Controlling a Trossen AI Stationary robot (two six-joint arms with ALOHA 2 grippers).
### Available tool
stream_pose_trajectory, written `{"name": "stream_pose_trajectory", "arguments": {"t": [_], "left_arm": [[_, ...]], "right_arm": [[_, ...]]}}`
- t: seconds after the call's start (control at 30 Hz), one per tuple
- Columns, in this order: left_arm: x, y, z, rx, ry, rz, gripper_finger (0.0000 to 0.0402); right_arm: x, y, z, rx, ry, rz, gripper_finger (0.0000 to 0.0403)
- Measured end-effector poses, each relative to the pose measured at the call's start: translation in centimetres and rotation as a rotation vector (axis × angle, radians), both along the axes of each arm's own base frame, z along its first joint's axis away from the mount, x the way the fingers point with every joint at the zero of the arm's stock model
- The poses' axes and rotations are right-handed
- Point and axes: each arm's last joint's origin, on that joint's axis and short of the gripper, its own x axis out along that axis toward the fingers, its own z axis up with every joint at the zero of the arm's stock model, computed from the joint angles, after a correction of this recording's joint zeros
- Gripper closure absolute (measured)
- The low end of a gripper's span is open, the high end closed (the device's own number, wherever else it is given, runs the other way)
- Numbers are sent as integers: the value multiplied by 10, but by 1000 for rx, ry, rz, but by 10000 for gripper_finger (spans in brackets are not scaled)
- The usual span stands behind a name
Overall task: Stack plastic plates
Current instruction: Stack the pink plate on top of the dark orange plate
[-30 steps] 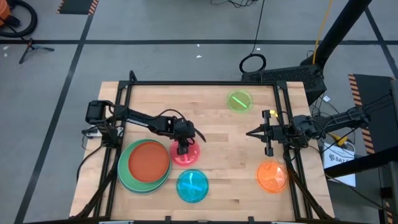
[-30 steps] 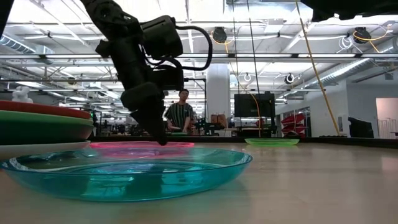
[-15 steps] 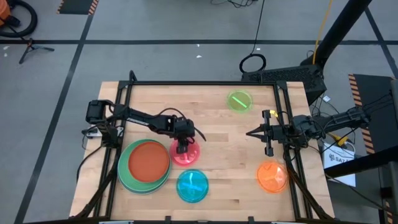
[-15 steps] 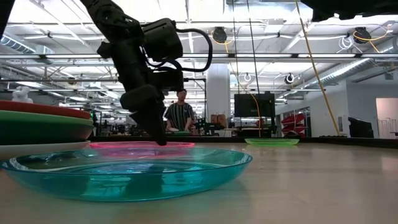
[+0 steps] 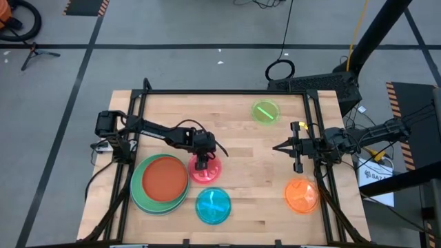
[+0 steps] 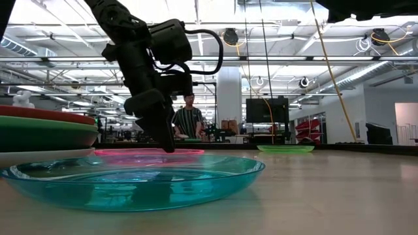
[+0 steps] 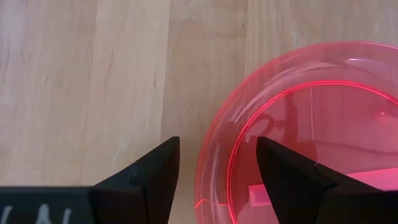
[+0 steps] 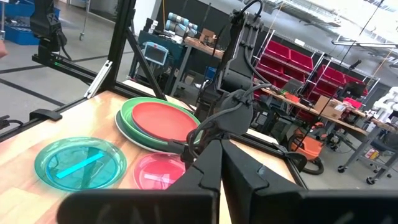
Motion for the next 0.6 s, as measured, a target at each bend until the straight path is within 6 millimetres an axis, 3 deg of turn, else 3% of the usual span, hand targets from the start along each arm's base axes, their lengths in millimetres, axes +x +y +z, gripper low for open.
{"name": "stream_pose_trajectory", "arguments": {"t": [0.47, 0.6], "left_arm": [[0, 0, 0, 7, 4, -15, 184], [0, 0, 0, 9, 4, -18, 206]], "right_arm": [[0, 0, 0, 0, 0, 0, 399], [0, 0, 0, 0, 0, 0, 399]]}}
